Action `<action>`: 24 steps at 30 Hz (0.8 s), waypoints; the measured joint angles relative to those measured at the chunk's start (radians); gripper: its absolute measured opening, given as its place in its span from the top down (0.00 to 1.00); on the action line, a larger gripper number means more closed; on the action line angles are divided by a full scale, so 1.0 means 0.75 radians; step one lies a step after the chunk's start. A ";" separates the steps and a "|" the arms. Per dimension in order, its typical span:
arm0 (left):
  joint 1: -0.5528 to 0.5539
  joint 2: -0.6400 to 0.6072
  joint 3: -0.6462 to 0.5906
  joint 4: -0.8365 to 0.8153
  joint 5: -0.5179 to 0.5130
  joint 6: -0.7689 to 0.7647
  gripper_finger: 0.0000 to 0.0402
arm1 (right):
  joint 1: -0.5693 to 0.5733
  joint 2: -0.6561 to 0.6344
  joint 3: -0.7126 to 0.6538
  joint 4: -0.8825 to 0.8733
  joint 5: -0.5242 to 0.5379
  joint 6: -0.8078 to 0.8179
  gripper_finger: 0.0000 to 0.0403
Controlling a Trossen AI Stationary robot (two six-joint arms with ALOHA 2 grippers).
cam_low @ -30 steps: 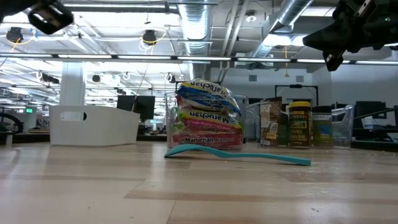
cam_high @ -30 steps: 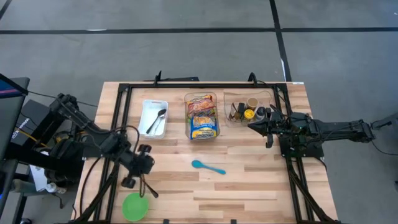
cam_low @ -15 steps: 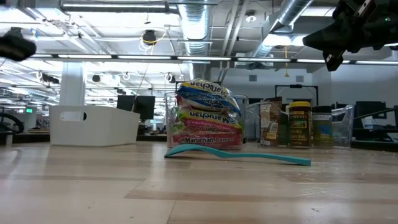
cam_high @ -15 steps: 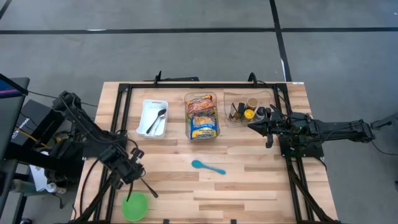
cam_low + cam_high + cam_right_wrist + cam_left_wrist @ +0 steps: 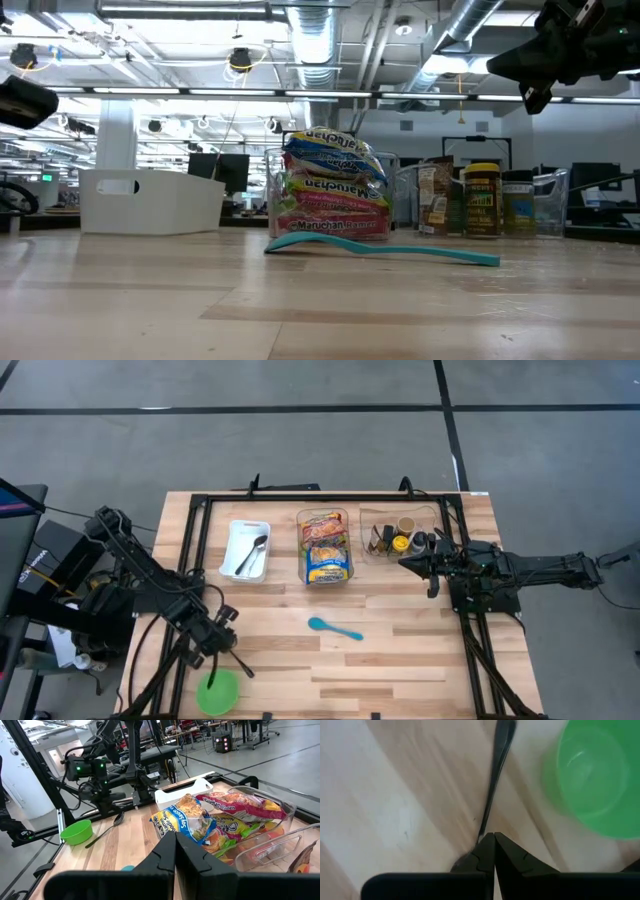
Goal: Pick & Place Food Item
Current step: Put the black spoon into the white bin
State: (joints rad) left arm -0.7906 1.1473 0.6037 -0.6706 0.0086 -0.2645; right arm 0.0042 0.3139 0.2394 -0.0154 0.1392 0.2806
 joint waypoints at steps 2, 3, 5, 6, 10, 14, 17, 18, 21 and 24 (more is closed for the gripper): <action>-0.007 0.000 0.000 0.060 0.001 0.012 1.00 | 0.000 0.000 0.000 0.000 0.000 0.000 1.00; -0.015 0.000 0.000 0.108 0.003 0.017 1.00 | 0.000 0.000 0.000 0.000 0.000 0.000 1.00; -0.031 0.003 0.000 0.205 0.022 0.019 1.00 | 0.000 0.000 0.000 0.000 0.000 0.000 1.00; -0.034 0.012 0.001 0.241 0.032 0.019 1.00 | 0.000 0.000 0.000 0.000 0.000 0.000 1.00; -0.035 0.094 0.001 0.236 0.044 -0.082 1.00 | 0.000 0.000 0.000 0.000 0.000 0.000 1.00; -0.042 0.227 0.001 0.230 0.127 -0.100 1.00 | 0.000 0.000 0.000 0.000 0.000 0.000 1.00; -0.050 0.290 0.001 0.226 0.132 -0.073 1.00 | 0.000 0.000 0.000 0.000 0.000 0.000 1.00; -0.050 0.301 0.001 0.225 0.132 -0.067 1.00 | 0.000 0.000 0.000 0.000 0.000 0.000 1.00; -0.049 0.307 0.001 0.225 0.117 -0.065 1.00 | 0.000 0.000 0.000 0.000 0.000 0.000 1.00; -0.044 0.303 0.001 0.210 0.073 -0.062 1.00 | 0.000 0.000 0.000 0.000 0.000 0.000 1.00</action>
State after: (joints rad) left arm -0.8234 1.3748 0.6044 -0.5133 0.0632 -0.3109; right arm 0.0040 0.3141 0.2394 -0.0154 0.1394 0.2806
